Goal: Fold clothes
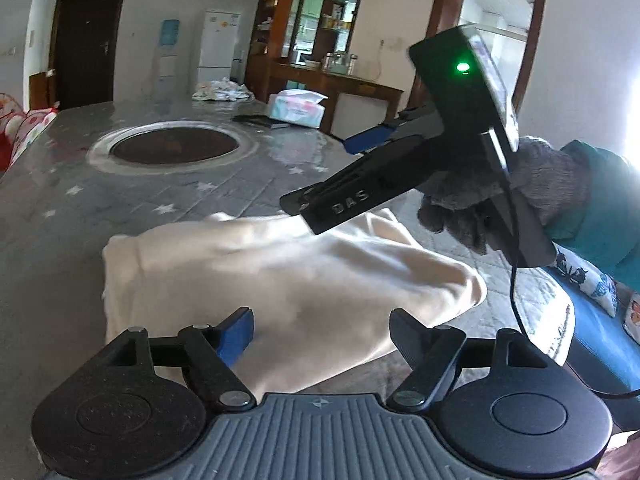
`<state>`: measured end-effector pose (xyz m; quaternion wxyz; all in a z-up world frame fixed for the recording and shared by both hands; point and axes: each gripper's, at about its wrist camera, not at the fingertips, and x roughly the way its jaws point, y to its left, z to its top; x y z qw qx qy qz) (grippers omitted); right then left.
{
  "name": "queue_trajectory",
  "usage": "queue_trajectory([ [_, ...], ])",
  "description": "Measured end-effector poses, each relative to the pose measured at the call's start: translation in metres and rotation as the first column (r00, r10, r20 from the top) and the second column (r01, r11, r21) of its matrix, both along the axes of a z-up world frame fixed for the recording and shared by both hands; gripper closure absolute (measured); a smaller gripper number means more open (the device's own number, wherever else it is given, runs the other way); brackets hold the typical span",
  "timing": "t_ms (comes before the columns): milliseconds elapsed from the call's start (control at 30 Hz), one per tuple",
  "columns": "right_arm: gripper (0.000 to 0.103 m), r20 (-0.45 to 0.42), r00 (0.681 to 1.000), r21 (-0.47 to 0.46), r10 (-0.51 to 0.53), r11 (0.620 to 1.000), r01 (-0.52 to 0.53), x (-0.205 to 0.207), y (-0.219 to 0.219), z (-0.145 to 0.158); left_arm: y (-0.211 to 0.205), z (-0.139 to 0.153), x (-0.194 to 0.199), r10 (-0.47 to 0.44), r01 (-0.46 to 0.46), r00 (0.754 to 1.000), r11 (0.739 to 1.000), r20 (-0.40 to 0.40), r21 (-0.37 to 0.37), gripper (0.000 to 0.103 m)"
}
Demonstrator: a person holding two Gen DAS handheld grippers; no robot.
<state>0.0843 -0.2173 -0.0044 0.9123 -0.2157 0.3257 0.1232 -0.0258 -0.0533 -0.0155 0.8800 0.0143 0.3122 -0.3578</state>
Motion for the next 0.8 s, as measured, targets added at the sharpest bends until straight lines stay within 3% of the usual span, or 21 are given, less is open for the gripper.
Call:
queue_trajectory([
  [167, 0.000, -0.038, 0.999, -0.021, -0.005, 1.000, 0.004, 0.016, 0.017, -0.019, 0.008, -0.003, 0.000, 0.026, -0.026, 1.000, 1.000, -0.001, -0.003, 0.023],
  [300, 0.000, -0.038, 0.999, -0.016, -0.001, 1.000, 0.000, 0.019, 0.019, -0.013, 0.013, -0.001, -0.002, 0.034, -0.034, 0.999, 0.999, 0.010, -0.005, 0.023],
  [500, 0.000, -0.016, 0.995, 0.021, 0.095, 0.995, -0.095, 0.012, 0.040, 0.009, 0.029, 0.002, -0.005, 0.098, -0.097, 0.995, 0.995, 0.034, -0.009, 0.019],
  [800, 0.000, -0.064, 0.981, -0.026, 0.185, 0.982, -0.187, 0.030, 0.093, -0.015, 0.037, -0.005, -0.007, 0.115, -0.114, 0.993, 0.993, 0.024, -0.018, 0.018],
])
